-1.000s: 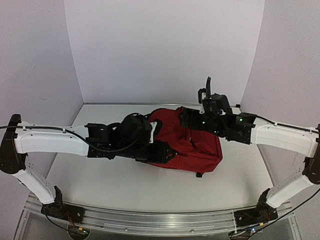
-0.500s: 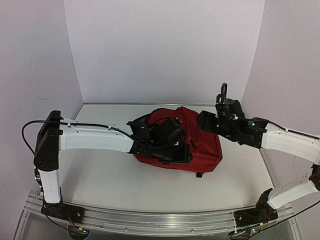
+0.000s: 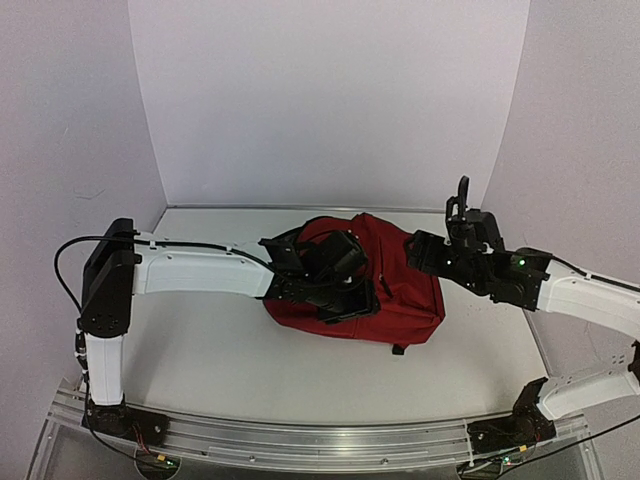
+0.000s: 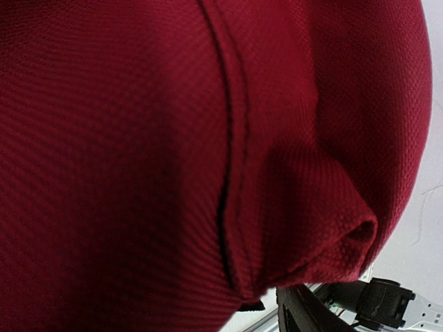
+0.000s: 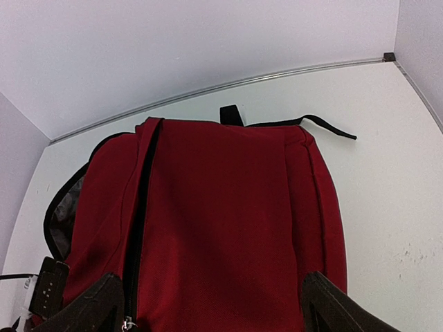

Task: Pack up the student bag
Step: Zip the student bag at the center of the board.

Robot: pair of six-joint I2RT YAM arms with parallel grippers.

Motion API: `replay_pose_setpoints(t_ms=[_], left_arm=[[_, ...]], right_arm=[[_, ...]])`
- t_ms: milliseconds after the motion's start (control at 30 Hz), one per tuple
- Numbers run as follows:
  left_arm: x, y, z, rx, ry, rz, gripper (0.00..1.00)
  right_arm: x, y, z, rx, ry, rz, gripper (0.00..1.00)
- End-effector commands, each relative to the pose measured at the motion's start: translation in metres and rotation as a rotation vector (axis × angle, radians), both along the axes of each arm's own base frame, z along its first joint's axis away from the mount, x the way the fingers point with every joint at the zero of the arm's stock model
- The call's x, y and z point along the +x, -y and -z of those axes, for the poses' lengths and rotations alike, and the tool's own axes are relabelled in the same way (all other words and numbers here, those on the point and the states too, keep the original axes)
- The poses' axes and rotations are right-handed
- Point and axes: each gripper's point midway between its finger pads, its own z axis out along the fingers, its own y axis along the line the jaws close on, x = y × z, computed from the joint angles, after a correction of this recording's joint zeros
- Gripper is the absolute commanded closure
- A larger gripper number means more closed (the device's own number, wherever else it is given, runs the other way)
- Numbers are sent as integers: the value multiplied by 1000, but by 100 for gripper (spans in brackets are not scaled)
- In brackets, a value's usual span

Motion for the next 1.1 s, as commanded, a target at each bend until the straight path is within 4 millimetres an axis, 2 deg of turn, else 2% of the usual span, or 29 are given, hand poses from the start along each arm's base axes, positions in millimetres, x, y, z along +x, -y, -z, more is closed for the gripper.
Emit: replay_pose_setpoints(t_ms=[0,133,300,500,600,700,867,1067], left_arm=[[15,14,-14,-76,21,-32,48],[15,13,-11,-71,11,-41,62],[14,6,-10,-66,1,-60,79],[10,-12,-15,-61,-2,-93,88],[11,-16,-17,-85,-2,-99,99],[10,-18,-21,-104,-3,-88,100],[6,-29,-30,-94,-5,-80,100],[2,-56,-29,-90,-37,-89,100]], right_arm=[[-2,5,0,12,12,10,15],[-4,6,7,6,-1,5,15],[-7,6,7,13,1,-9,15],[-13,2,3,12,11,-67,16],[-17,0,3,9,13,-96,17],[-20,-6,2,3,15,-146,20],[-38,-29,-8,25,50,-342,24],[-52,-46,8,-2,14,-468,30]])
